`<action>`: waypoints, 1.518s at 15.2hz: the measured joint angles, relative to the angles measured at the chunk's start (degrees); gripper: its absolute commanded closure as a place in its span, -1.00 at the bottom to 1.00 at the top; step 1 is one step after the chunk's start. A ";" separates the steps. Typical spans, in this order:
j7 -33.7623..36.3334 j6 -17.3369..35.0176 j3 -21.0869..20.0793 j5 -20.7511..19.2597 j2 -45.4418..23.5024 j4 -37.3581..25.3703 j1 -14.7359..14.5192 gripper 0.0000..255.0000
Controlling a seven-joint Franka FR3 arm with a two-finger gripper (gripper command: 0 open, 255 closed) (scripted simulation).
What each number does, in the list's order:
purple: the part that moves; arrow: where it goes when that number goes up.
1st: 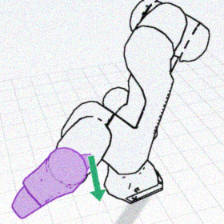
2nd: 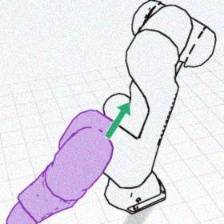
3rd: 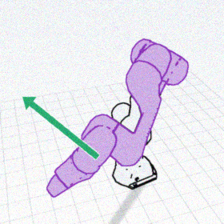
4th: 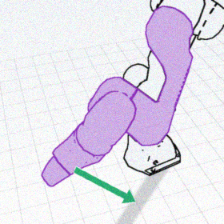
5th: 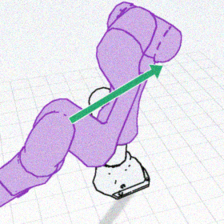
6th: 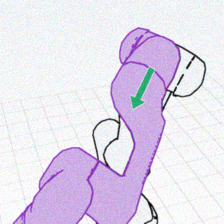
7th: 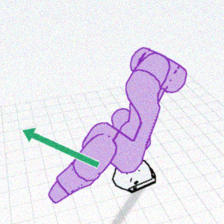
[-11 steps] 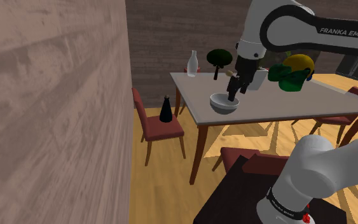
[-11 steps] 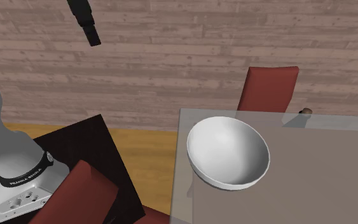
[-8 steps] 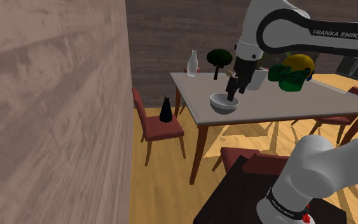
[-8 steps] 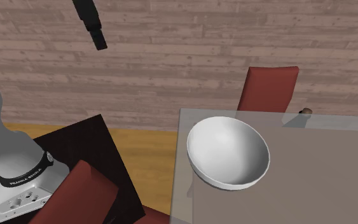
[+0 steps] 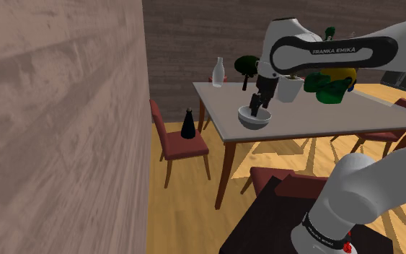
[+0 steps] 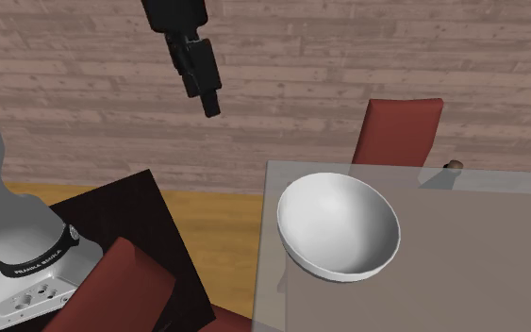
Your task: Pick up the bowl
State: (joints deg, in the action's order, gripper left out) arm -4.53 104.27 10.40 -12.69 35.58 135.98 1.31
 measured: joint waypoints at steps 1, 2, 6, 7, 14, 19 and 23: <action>-0.96 1.36 0.87 -0.40 -1.80 -0.56 0.09 -1.00; -1.98 2.69 1.77 -0.79 -3.43 -0.98 0.21 -1.00; -5.91 7.88 5.14 -1.70 -10.51 -3.35 0.48 -1.00; -7.17 9.11 6.13 -1.80 -12.46 -4.25 0.60 -1.00; -15.51 17.28 11.60 0.08 -26.66 -11.10 1.05 -1.00; -17.16 21.12 12.56 1.05 -30.64 -11.24 1.32 -1.00; -17.04 24.03 12.73 1.21 -31.85 -9.48 1.39 -1.00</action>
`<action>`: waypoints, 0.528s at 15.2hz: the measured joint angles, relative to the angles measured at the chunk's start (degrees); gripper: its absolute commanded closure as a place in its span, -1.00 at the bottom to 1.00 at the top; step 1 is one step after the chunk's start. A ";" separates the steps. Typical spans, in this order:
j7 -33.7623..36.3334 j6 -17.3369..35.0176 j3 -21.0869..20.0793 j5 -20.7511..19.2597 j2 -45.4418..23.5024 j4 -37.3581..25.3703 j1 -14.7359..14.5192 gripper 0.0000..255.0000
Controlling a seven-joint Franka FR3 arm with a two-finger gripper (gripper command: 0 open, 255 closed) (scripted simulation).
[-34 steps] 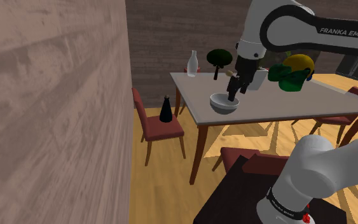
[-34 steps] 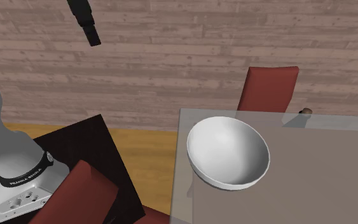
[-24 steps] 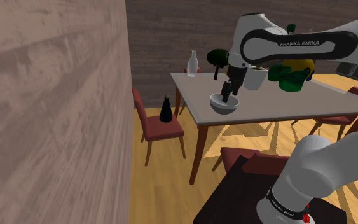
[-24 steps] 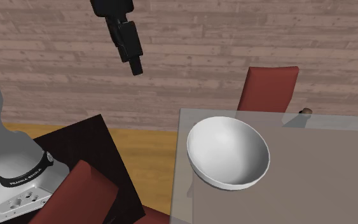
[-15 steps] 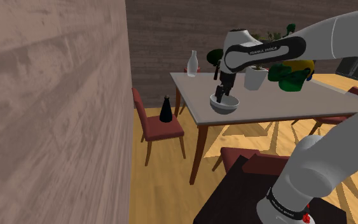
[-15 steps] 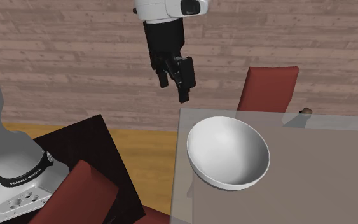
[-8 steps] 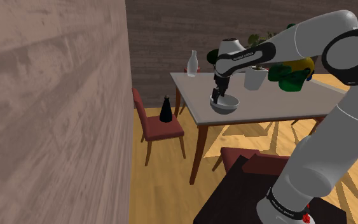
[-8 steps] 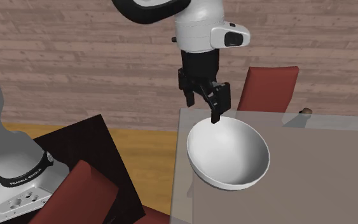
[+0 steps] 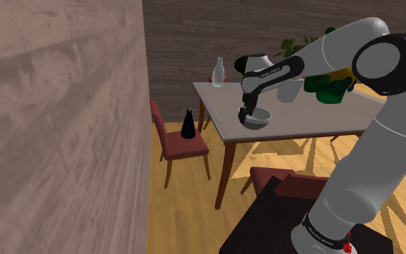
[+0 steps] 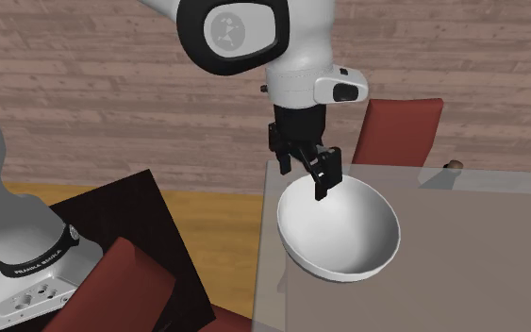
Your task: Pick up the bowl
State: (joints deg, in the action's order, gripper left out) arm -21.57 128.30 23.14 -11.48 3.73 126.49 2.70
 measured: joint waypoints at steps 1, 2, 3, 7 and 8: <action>0.04 0.28 0.00 0.02 -0.13 0.16 0.00 1.00; 0.06 0.41 0.00 0.03 -0.20 0.22 -0.01 1.00; 0.08 0.48 -0.01 0.03 -0.23 0.25 -0.02 1.00; 0.10 0.53 -0.04 0.03 -0.21 0.26 -0.04 1.00; 0.10 0.53 -0.04 0.03 -0.21 0.26 -0.04 1.00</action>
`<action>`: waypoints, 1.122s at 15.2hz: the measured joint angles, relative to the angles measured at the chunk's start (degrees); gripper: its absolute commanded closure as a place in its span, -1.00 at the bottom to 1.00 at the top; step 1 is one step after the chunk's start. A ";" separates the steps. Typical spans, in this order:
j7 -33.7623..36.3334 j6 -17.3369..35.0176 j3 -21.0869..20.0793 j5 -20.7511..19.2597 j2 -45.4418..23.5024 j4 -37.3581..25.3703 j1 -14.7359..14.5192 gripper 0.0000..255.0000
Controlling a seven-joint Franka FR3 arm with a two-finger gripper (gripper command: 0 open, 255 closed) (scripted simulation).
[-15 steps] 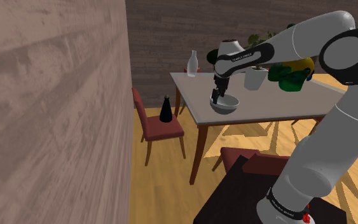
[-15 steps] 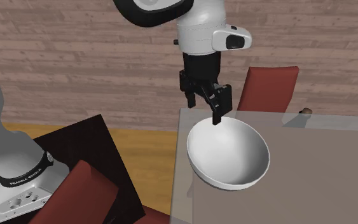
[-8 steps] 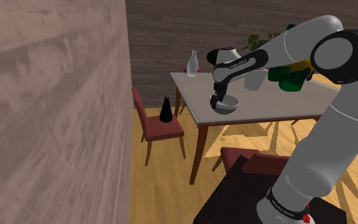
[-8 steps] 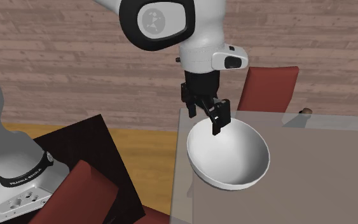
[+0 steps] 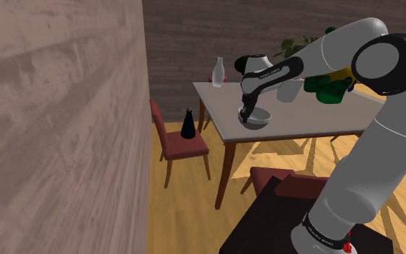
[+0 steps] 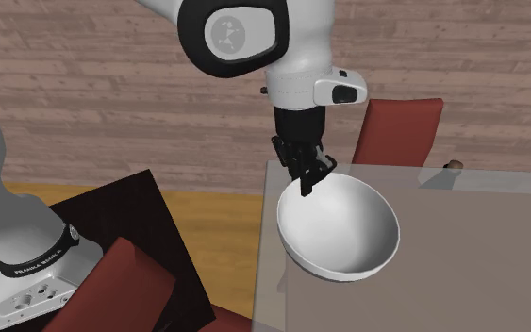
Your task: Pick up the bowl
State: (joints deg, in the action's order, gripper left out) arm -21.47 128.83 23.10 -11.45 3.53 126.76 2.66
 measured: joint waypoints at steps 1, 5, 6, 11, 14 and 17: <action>0.00 0.00 0.00 0.00 0.00 0.00 0.00 1.00; -0.16 -1.09 0.00 -0.03 0.38 -0.70 0.03 1.00; -0.19 -1.68 -0.02 -0.11 0.74 -0.93 0.03 1.00; -0.40 -5.35 -0.23 -0.22 2.03 -3.36 -0.07 1.00; -0.52 -7.72 -0.40 -0.34 2.95 -4.87 -0.13 1.00; -0.57 -10.14 -0.63 -0.40 3.71 -6.55 -0.25 1.00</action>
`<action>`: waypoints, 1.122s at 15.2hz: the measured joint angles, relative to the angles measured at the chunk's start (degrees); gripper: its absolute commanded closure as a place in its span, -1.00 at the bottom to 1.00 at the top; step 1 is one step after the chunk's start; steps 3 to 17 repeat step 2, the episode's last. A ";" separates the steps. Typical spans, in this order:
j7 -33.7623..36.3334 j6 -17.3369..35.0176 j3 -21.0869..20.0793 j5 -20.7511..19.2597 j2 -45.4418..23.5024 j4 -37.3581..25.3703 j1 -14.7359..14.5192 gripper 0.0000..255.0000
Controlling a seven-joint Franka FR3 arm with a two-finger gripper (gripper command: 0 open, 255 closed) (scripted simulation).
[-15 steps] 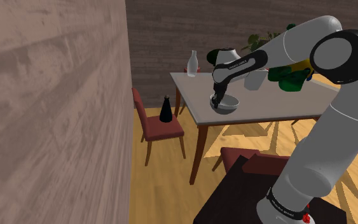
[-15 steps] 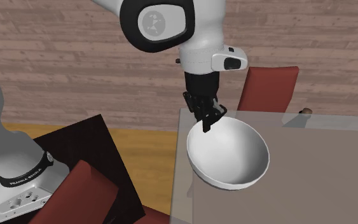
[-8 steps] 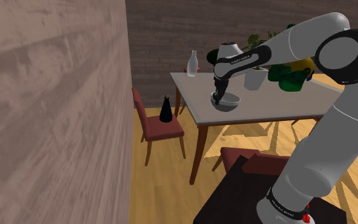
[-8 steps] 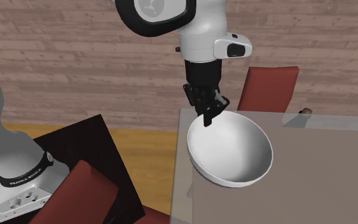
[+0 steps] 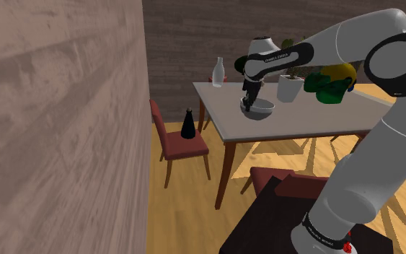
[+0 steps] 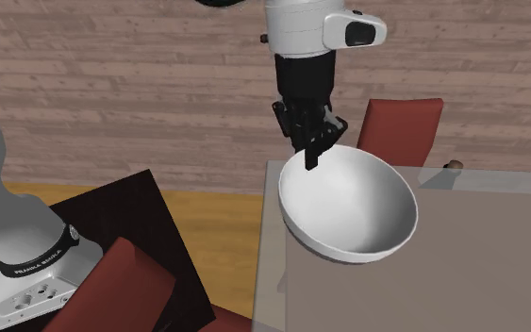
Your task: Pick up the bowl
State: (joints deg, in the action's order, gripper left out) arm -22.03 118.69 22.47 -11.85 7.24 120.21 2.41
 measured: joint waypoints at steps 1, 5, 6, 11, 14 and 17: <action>-0.09 -0.66 -0.03 -0.01 0.18 -0.50 -0.01 1.00; -0.14 -1.14 -0.05 0.03 0.21 -0.94 -0.03 1.00; -0.14 -1.14 -0.05 0.03 0.21 -0.94 -0.03 1.00; -0.14 -1.14 -0.05 0.03 0.21 -0.94 -0.03 1.00; -0.14 -1.14 -0.05 0.03 0.21 -0.94 -0.03 1.00; -0.14 -1.14 -0.05 0.03 0.21 -0.94 -0.03 1.00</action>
